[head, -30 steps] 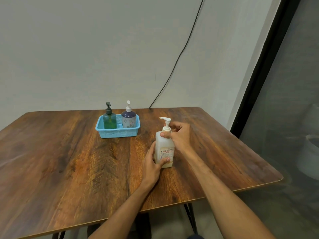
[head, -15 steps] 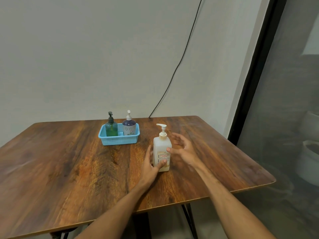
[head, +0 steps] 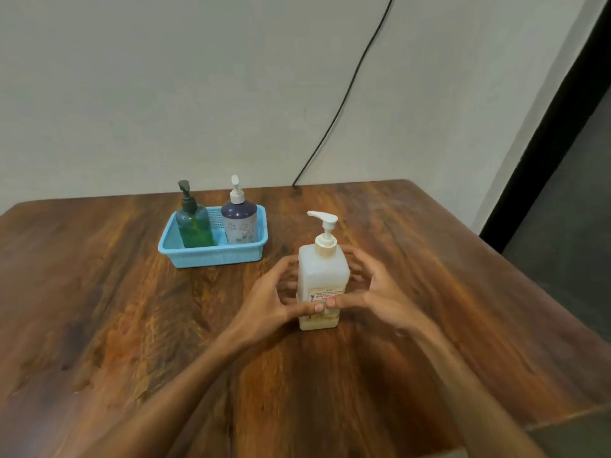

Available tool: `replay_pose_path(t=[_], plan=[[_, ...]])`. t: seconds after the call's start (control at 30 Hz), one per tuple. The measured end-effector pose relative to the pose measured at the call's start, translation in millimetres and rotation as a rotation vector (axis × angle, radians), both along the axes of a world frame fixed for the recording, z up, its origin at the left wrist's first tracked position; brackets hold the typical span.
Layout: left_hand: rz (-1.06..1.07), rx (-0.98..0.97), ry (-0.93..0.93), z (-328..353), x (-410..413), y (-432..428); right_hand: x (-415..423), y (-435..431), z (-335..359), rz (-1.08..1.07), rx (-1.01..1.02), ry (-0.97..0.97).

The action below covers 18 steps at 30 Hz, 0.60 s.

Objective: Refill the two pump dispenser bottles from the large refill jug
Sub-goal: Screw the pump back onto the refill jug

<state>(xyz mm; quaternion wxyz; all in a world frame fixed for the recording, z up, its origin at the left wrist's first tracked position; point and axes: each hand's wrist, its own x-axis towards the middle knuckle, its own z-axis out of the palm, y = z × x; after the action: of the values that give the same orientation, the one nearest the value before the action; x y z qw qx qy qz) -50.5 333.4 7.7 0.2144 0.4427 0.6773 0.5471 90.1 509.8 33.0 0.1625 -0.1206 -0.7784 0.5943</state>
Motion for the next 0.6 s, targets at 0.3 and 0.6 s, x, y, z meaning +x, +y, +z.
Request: replay_pose_path(t=[0.3,0.6], plan=[[0.042,-0.038,-0.083,84,-43,78,-43,57,87,-0.077,-0.090,-0.027],[0.015,-0.082,-0.057,186,-47,177,-51,127,190,-0.248,-0.171,-0.095]])
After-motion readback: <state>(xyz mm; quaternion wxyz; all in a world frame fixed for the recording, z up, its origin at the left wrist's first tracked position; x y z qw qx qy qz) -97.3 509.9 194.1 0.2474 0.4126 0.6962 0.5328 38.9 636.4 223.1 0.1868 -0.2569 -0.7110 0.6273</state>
